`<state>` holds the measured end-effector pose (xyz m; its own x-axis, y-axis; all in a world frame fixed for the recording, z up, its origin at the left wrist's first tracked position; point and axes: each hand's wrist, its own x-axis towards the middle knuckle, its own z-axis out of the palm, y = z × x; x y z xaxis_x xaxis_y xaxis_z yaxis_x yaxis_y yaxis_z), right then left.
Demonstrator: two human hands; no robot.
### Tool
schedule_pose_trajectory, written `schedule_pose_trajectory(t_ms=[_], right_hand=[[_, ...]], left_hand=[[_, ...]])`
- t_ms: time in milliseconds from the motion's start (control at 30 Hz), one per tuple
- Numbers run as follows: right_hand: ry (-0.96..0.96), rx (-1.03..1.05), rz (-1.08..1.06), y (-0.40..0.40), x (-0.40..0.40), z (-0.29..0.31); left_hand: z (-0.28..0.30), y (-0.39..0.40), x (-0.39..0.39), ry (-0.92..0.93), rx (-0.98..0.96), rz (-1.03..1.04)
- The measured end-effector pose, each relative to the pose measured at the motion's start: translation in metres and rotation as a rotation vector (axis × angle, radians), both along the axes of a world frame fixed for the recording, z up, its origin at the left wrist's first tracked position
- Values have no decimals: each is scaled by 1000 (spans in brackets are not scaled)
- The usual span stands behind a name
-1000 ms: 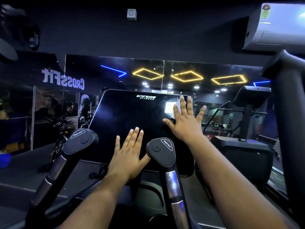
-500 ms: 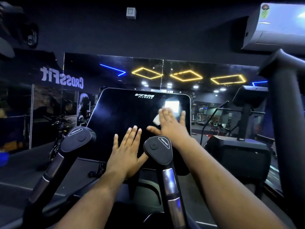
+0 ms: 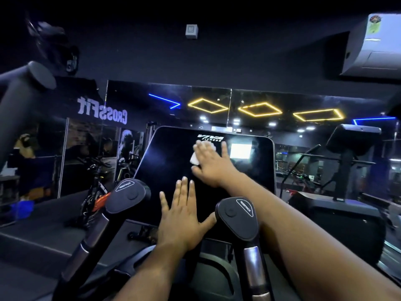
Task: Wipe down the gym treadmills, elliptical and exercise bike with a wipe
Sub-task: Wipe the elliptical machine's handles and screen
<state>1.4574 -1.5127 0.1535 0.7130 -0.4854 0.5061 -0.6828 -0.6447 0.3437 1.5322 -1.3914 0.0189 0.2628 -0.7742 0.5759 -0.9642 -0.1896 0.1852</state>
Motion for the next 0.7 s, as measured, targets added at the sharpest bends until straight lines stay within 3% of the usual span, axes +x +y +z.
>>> schedule_pose_trajectory(t_ms=[67,233,400,500,567,633,700], right_hand=[[71,-67,20,-5,5,10],[-146,-20,-157,-30,-8,43],[117,-37,98,0,28,4],[58,-79,-20,-21,15,35],[-42,-68,-107,-28,14,43],[-39,-68,-50,-16,34,30],[103,-75,75,7,60,6]], left_hand=[[-1,-2,1,-5,3,-3],[-3,-3,4,6,-10,-6],[-4,-1,10,-23,-14,-7],[-4,7,35,-49,-42,16],[-2,13,55,35,-54,23],[-1,15,66,114,-59,11],[-3,14,67,147,-93,-4]])
